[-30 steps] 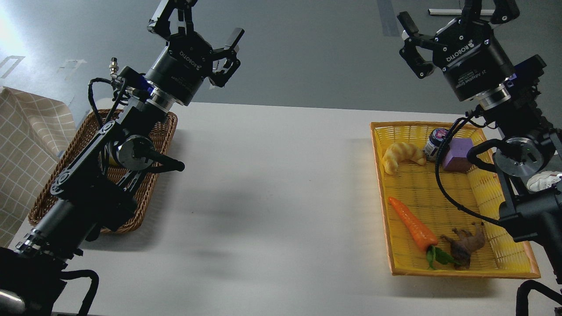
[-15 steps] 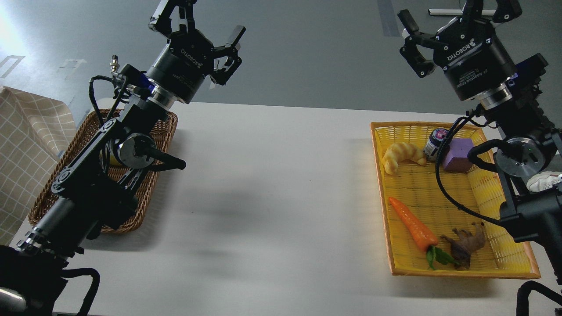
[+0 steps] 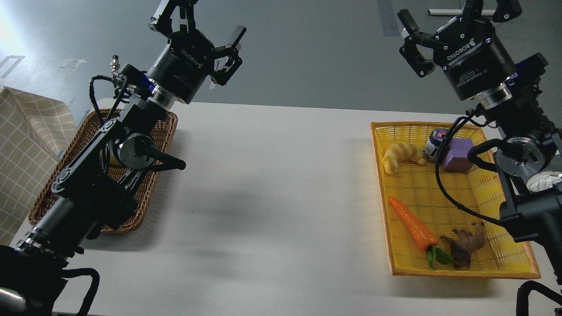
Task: Place and transfer tape with both arms
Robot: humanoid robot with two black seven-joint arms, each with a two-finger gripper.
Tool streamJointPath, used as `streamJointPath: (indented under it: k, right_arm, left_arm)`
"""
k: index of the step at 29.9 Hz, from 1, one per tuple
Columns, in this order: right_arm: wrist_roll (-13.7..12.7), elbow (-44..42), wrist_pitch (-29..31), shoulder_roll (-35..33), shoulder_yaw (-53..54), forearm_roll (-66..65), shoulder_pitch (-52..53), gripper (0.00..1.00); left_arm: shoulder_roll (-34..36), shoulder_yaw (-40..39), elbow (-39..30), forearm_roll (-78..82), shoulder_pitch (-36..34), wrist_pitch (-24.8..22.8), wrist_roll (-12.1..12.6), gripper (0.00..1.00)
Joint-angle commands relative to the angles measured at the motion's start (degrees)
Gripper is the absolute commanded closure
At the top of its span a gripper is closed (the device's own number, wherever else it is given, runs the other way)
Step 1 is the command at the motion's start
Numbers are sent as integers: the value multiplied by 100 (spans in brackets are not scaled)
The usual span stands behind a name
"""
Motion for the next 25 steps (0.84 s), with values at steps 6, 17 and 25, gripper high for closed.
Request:
streamJointPath:
  k: [6, 17, 25]
  right_arm:
    - [0, -2, 0, 26, 0, 0, 0, 0]
    - [0, -2, 0, 26, 9, 0, 0, 0]
    - [35, 76, 0, 44, 78, 9, -9, 0]
  left_arm:
    - [7, 16, 3, 0, 0, 9, 0, 2]
    - [7, 16, 12, 0, 9, 18, 0, 2]
    - [7, 16, 12, 0, 0, 26, 9, 2]
